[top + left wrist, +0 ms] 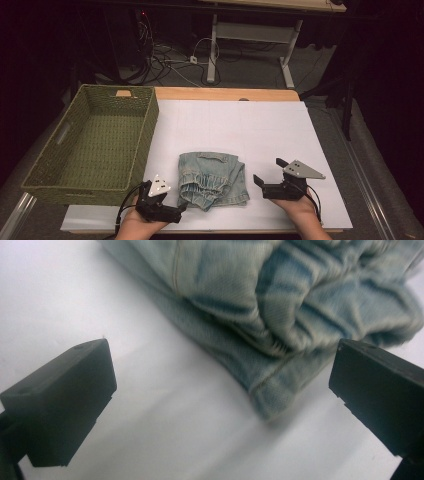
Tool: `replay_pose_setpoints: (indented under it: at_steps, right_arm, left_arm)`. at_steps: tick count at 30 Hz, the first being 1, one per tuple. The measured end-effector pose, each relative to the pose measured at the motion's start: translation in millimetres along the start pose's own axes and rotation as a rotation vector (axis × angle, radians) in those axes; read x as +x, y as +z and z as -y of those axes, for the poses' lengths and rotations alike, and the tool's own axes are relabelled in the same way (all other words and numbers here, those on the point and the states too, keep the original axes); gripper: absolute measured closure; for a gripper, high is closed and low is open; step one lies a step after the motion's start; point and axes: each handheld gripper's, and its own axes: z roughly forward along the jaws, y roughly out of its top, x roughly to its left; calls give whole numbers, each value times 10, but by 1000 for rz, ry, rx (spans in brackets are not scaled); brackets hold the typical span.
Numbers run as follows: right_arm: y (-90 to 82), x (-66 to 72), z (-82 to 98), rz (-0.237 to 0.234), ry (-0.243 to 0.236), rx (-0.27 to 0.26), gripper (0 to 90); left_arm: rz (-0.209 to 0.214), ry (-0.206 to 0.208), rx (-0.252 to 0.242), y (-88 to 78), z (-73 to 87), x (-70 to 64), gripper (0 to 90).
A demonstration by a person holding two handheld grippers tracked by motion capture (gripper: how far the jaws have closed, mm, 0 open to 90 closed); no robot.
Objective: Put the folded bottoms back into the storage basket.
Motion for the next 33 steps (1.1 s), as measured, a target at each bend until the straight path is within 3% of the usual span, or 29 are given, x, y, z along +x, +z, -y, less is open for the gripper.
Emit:
replay_pose_setpoints:
  at_steps: [5,11,16,24,25,29,31,33]
  right_arm:
    - [-5,-38,102,-8,34,7,1]
    - [-12,36,141,-21,-1,19,1]
    - [9,67,142,-31,-13,26,1]
    - [64,68,164,-64,25,40,1]
    - [81,78,168,-77,24,43,1]
    - [111,87,172,-89,13,52,1]
    - [120,87,170,-99,8,50,2]
    - [112,87,166,-101,11,45,2]
  left_arm:
    - [-16,47,96,53,-24,-42,0]
    - [-25,62,203,124,-31,-96,0]
    - [-21,53,222,119,-41,-99,0]
    - [-13,65,286,104,-67,-122,0]
    - [-12,61,319,123,-109,-122,0]
    - [-18,60,377,146,-180,-129,0]
    - [-14,62,439,173,-251,-126,0]
    - [-13,59,455,185,-273,-128,0]
